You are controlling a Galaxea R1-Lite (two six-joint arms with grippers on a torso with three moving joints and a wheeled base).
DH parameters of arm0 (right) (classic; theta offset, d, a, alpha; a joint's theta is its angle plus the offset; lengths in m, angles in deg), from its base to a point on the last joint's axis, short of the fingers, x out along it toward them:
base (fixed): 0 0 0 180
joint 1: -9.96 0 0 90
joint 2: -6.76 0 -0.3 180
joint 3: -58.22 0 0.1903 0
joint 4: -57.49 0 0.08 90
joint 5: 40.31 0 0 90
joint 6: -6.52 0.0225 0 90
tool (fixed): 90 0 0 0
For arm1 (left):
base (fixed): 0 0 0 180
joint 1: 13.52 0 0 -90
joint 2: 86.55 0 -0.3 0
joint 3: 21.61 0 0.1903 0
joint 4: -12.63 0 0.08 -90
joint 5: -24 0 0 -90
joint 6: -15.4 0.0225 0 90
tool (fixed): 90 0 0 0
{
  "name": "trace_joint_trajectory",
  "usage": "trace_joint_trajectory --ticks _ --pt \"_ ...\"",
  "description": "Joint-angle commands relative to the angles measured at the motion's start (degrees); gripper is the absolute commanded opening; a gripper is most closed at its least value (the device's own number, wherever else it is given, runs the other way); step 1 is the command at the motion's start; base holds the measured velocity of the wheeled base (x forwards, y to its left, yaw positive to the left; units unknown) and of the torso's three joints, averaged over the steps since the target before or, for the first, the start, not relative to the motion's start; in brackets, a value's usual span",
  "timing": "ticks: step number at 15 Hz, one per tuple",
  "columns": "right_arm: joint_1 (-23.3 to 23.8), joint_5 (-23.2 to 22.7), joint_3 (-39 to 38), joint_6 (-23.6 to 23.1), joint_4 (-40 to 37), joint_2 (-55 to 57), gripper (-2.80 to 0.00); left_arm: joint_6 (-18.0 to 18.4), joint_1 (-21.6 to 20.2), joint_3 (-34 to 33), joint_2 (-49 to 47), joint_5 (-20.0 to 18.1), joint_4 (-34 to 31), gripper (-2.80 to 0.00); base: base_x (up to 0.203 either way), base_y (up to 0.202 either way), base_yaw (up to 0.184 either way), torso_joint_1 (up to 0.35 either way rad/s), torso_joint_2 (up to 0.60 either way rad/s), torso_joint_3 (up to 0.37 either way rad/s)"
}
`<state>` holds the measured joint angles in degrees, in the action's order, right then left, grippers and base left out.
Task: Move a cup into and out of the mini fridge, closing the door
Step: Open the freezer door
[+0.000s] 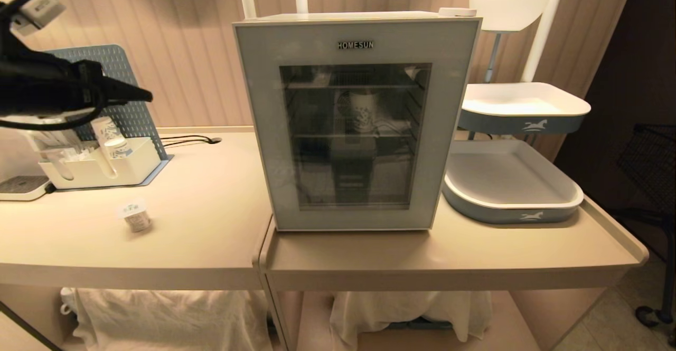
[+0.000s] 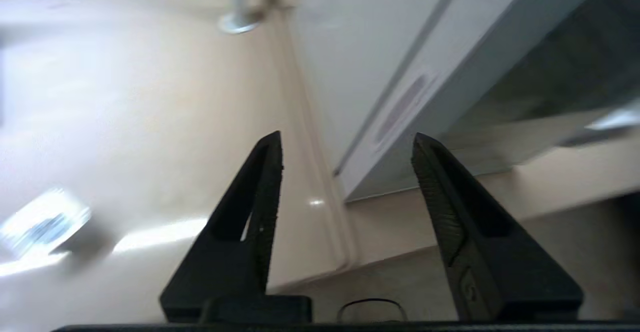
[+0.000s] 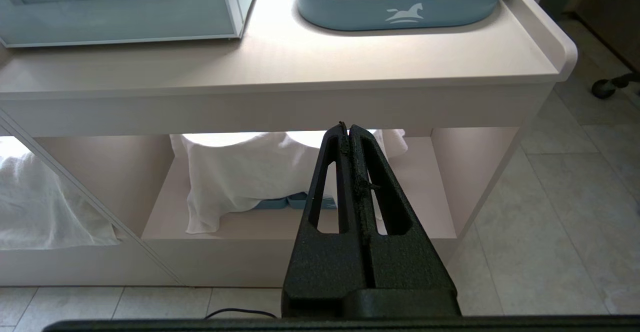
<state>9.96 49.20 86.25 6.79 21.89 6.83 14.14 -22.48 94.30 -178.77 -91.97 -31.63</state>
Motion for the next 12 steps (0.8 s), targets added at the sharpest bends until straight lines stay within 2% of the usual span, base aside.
trace_joint_trajectory --ticks 1,2,3,4,7,10,12 --pt "0.0 0.0 0.0 0.0 -0.1 0.0 -2.80 0.3 -4.2 7.8 -14.2 -29.5 0.0 0.00 0.000 0.000 0.000 0.000 0.00 0.000" --pt "0.0 0.0 0.0 0.1 -0.1 0.1 -2.80 0.8 -6.5 12.0 -19.5 -40.6 0.6 0.00 0.000 0.000 0.000 0.000 0.00 0.000" --pt "0.0 0.0 0.0 0.0 -0.1 0.0 -2.80 1.2 -8.2 14.6 -23.6 -48.4 2.5 0.00 0.000 0.000 0.000 0.000 0.00 0.000" --pt "0.0 0.0 0.0 0.0 -0.1 0.0 -2.80 1.7 -8.8 15.5 -26.1 -54.1 5.9 0.00 0.000 0.000 0.000 0.000 0.00 0.000" --pt "0.0 0.0 0.0 0.0 -0.1 0.0 -2.80 5.9 -6.0 11.8 -27.6 -61.6 7.9 0.00 0.000 0.000 0.000 0.000 0.00 0.000" --pt "0.0 0.0 0.0 0.0 -0.1 0.0 -2.80 11.5 -4.6 5.5 -24.0 -61.7 7.9 0.00 0.000 0.000 0.000 0.001 0.00 0.009" --pt "0.0 0.0 0.0 0.0 -0.1 0.0 -2.80 13.4 -1.0 2.7 -22.9 -61.7 8.0 0.00 0.000 0.000 0.000 0.000 0.00 0.000"
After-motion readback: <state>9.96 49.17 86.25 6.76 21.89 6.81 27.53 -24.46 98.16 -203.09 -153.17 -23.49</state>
